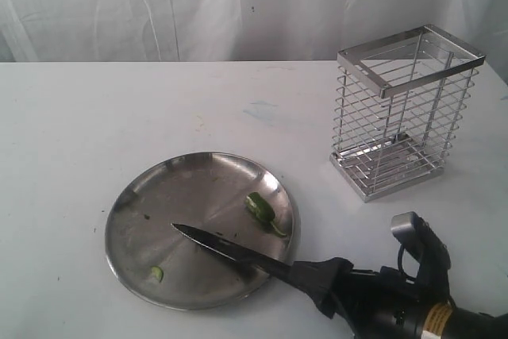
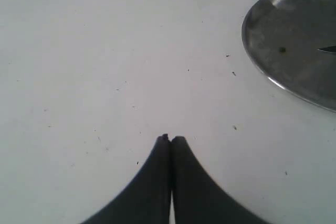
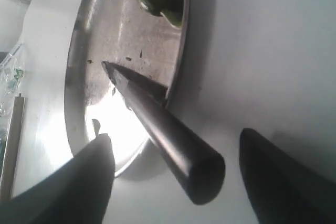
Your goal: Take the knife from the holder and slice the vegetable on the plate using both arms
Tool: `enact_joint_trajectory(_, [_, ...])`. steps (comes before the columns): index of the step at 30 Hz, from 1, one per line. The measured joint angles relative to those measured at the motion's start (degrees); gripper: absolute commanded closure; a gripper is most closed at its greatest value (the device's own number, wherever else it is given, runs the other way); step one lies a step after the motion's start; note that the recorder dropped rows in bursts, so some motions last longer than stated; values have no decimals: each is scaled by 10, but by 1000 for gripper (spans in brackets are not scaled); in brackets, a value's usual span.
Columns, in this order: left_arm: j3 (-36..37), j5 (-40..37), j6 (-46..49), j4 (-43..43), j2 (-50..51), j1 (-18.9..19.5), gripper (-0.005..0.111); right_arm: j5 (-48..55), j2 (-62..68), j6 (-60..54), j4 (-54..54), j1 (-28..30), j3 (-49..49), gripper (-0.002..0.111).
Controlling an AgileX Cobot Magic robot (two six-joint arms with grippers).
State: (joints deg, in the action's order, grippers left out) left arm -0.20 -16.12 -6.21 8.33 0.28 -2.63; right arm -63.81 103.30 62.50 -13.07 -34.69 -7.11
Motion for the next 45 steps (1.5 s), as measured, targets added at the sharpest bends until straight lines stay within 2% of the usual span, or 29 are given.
enact_joint_trajectory(7, [0,0,0,0,0,0,107,53,-43,-49,52,0,0,45])
enact_joint_trajectory(14, [0,0,0,0,0,0,107,103,-130,-65,-9,0,1,45])
enact_joint_trajectory(17, [0,0,0,0,0,0,107,185,-183,-77,-18,0,-4,45])
enact_joint_trajectory(24, [0,0,0,0,0,0,107,500,-307,-135,-59,0,-85,46])
enact_joint_trajectory(28, [0,0,0,0,0,0,107,696,-333,-157,-93,-1,-183,53])
enact_joint_trajectory(31, [0,0,0,0,0,0,107,833,-323,-249,-64,-1,-267,58])
enact_joint_trajectory(38, [0,0,0,0,0,0,107,1127,-240,-566,71,-1,-398,77])
enact_joint_trajectory(42, [0,0,0,0,0,0,107,1272,-208,-670,92,-1,-433,84])
enact_joint_trajectory(45, [0,0,0,0,0,0,107,1322,-191,-706,96,-1,-445,84])
